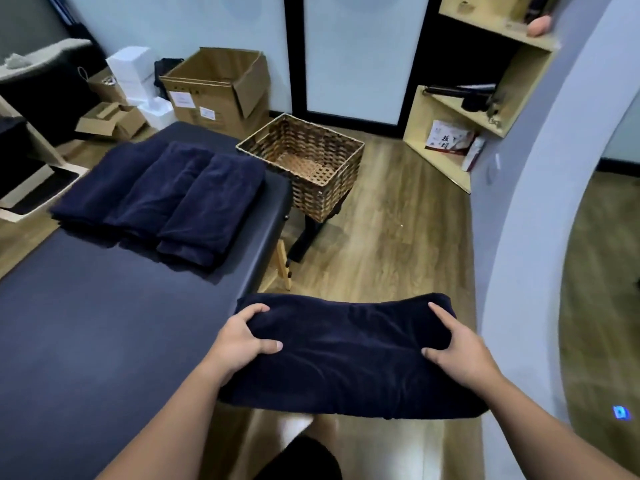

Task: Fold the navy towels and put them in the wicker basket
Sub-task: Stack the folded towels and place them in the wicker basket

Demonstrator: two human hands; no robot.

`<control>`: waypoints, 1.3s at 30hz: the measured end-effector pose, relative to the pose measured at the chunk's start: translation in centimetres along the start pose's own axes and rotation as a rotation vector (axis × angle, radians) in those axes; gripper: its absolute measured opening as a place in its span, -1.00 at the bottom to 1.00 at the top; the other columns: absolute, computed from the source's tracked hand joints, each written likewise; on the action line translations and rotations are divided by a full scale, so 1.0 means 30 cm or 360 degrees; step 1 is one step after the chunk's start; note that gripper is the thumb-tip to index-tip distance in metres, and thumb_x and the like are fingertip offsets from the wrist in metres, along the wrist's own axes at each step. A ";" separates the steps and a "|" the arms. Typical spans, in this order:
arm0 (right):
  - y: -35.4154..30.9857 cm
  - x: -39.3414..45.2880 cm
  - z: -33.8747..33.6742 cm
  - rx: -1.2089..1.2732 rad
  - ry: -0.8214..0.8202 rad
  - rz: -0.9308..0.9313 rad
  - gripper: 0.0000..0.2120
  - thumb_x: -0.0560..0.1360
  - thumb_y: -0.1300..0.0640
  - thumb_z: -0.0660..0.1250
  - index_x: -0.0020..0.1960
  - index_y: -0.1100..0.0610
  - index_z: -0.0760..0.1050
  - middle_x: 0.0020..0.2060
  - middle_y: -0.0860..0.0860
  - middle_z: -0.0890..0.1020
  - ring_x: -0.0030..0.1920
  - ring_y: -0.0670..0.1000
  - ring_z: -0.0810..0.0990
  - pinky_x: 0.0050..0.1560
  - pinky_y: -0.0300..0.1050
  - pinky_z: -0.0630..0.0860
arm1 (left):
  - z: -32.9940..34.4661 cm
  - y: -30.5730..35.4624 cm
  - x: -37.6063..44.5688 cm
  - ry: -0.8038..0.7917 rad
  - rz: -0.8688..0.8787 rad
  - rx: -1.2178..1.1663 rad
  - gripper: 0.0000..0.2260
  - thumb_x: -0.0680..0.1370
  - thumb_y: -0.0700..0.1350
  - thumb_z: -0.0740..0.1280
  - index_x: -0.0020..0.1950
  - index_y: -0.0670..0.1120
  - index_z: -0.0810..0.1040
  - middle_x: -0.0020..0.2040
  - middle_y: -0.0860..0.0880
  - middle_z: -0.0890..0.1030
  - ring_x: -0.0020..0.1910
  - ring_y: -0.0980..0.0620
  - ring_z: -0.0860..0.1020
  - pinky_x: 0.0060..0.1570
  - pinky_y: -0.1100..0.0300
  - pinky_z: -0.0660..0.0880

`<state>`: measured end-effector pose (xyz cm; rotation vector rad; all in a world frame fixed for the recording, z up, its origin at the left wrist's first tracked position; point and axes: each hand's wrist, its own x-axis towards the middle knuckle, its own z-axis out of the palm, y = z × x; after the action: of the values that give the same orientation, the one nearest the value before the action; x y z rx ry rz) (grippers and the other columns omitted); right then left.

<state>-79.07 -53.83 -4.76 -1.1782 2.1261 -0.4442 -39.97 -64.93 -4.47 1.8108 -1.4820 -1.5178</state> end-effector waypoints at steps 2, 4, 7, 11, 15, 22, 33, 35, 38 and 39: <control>-0.026 0.125 -0.046 -0.0021 0.0027 0.0044 -0.13 0.39 0.05 0.52 0.52 -0.42 0.15 0.30 -0.11 0.57 0.22 0.01 0.56 0.11 -0.12 0.52 | 0.016 0.087 0.152 -0.0063 0.0038 -0.0004 -0.37 0.26 -0.15 0.68 0.22 0.23 0.54 0.14 0.17 0.61 0.08 0.10 0.61 0.11 0.09 0.56; -0.067 0.234 -0.101 -0.0047 0.0051 0.0093 -0.12 0.39 0.01 0.51 0.50 -0.45 0.11 0.28 -0.12 0.58 0.21 0.02 0.57 0.14 -0.06 0.55 | 0.020 0.182 0.289 -0.0124 0.0061 -0.0001 -0.35 0.26 -0.15 0.68 0.24 0.23 0.53 0.14 0.17 0.61 0.08 0.10 0.61 0.09 0.10 0.56; -0.143 0.384 -0.186 -0.0064 0.0100 0.0158 -0.13 0.39 0.00 0.50 0.50 -0.44 0.10 0.25 -0.11 0.59 0.17 0.03 0.58 0.14 0.00 0.57 | 0.013 0.321 0.494 -0.0180 0.0097 0.0066 -0.32 0.23 -0.10 0.69 0.25 0.24 0.53 0.15 0.16 0.62 0.09 0.10 0.61 0.18 0.04 0.56; -0.236 0.575 -0.262 -0.0052 0.0180 0.0163 -0.14 0.39 0.00 0.51 0.52 -0.39 0.13 0.30 -0.11 0.57 0.24 0.06 0.56 0.17 0.00 0.54 | -0.004 0.509 0.733 -0.0202 0.0167 0.0144 -0.32 0.19 -0.09 0.69 0.24 0.21 0.55 0.13 0.15 0.65 0.07 0.12 0.63 0.22 0.03 0.55; -0.326 0.758 -0.315 0.0039 0.0200 0.0167 -0.16 0.38 0.04 0.48 0.50 -0.40 0.16 0.23 -0.13 0.59 0.12 0.00 0.57 0.08 -0.09 0.52 | -0.037 0.674 0.948 -0.0147 0.0204 0.0230 -0.31 0.11 -0.03 0.68 0.19 0.26 0.57 0.07 0.15 0.67 0.06 0.11 0.63 0.22 0.04 0.55; -0.518 1.208 -0.395 0.0227 0.0113 0.0092 -0.19 0.41 0.13 0.46 0.49 -0.37 0.20 0.08 -0.22 0.58 -0.05 -0.22 0.56 -0.17 -0.34 0.46 | -0.116 0.943 1.383 -0.0078 0.0140 0.0253 -0.32 0.08 -0.08 0.68 0.11 0.30 0.56 0.02 0.10 0.71 0.00 0.04 0.67 0.13 -0.01 0.61; -0.858 1.834 -0.377 0.0320 -0.0273 -0.0051 -0.35 0.44 0.30 0.37 0.26 -0.35 0.30 -0.03 -0.10 0.62 -0.34 -0.02 0.64 -0.36 -0.02 0.55 | -0.309 1.284 1.889 0.0281 0.0085 0.0787 -0.33 0.33 -0.11 0.60 0.34 0.27 0.43 0.13 0.05 0.60 0.17 -0.05 0.55 0.22 -0.01 0.50; -0.930 1.938 -0.336 0.0348 -0.0311 -0.0046 -0.39 0.41 0.31 0.38 0.22 -0.30 0.33 -0.11 -0.01 0.63 -0.35 0.06 0.63 -0.38 0.05 0.52 | -0.365 1.299 1.984 0.0317 0.0023 0.0868 -0.34 0.35 -0.09 0.58 0.34 0.31 0.39 0.10 0.03 0.59 0.22 -0.09 0.51 0.23 -0.04 0.48; -1.025 2.037 -0.275 0.0366 -0.0356 -0.0009 -0.46 0.42 0.29 0.41 0.18 -0.24 0.33 -0.08 0.02 0.62 -0.25 0.13 0.66 -0.33 0.16 0.58 | -0.444 1.320 2.126 0.0336 -0.0023 0.0981 -0.36 0.38 -0.05 0.53 0.28 0.43 0.31 0.15 0.06 0.57 0.27 -0.15 0.47 0.25 -0.21 0.43; -1.059 2.073 -0.248 0.0373 -0.0375 0.0012 -0.49 0.44 0.27 0.41 0.16 -0.23 0.32 -0.06 0.01 0.61 -0.22 0.11 0.67 -0.29 0.17 0.59 | -0.469 1.324 2.178 0.0318 -0.0023 0.1020 -0.36 0.40 -0.05 0.52 0.28 0.43 0.29 0.20 0.07 0.56 0.29 -0.16 0.46 0.26 -0.25 0.40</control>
<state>-88.00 -123.50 -4.92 -1.0338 1.8223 -0.5094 -54.77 -141.18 -0.94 2.2289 -1.9971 -0.8730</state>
